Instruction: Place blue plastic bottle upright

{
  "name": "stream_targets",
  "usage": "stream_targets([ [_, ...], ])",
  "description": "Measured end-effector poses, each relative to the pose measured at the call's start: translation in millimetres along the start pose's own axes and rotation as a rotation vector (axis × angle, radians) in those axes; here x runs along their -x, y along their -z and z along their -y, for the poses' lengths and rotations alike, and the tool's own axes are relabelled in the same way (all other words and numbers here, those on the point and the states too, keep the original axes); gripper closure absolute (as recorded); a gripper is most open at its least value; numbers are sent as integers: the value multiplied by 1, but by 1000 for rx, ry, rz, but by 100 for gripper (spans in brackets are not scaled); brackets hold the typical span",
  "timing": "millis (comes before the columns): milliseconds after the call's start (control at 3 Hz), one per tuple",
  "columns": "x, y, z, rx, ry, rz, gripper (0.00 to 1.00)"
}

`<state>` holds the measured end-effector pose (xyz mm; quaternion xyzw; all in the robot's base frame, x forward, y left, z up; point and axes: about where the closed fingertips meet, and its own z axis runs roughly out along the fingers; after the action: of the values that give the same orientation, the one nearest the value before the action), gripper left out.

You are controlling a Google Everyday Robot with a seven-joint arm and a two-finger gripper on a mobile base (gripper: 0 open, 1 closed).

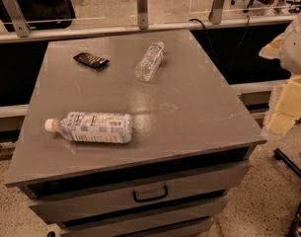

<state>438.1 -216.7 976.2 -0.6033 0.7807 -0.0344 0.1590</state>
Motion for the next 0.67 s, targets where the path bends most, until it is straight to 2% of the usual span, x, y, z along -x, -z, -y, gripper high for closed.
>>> stream_targets([
  [333, 0, 0, 0, 0, 0, 0, 0],
  [667, 11, -3, 4, -3, 20, 7, 0],
])
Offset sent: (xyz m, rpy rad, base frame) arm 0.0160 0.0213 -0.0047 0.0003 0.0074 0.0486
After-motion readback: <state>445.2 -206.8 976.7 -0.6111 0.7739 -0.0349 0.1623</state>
